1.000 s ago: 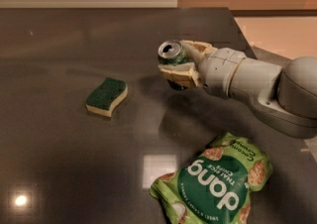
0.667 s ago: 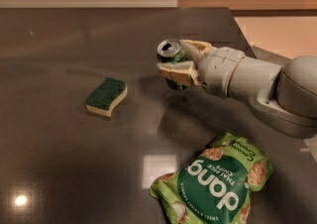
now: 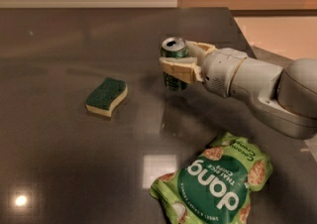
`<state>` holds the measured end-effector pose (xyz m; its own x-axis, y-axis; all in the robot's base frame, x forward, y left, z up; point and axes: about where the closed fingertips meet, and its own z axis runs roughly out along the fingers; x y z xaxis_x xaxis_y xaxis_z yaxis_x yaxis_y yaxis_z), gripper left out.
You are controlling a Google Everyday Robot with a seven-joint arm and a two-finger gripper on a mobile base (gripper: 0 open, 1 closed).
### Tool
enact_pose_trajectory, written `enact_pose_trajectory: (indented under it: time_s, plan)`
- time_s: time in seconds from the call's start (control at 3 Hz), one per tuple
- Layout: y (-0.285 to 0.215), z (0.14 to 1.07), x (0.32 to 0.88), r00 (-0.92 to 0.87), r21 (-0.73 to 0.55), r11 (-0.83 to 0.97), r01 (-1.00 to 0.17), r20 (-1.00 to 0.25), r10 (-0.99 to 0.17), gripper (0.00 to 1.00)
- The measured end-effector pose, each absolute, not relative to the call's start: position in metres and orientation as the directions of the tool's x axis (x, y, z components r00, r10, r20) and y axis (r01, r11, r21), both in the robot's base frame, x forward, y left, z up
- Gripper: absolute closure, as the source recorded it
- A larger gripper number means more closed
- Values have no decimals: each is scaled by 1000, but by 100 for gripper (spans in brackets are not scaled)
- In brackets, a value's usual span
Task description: Place green can upright
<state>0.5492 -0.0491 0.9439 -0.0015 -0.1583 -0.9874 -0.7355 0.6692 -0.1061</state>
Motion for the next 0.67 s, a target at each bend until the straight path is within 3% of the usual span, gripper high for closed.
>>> enact_pose_trajectory:
  time_s: [0.33, 0.67]
  plan:
    - [-52, 935, 559, -63, -8, 680, -733, -995, -79, 100]
    - [-54, 927, 564, -50, -21, 677, -735, -995, -85, 100]
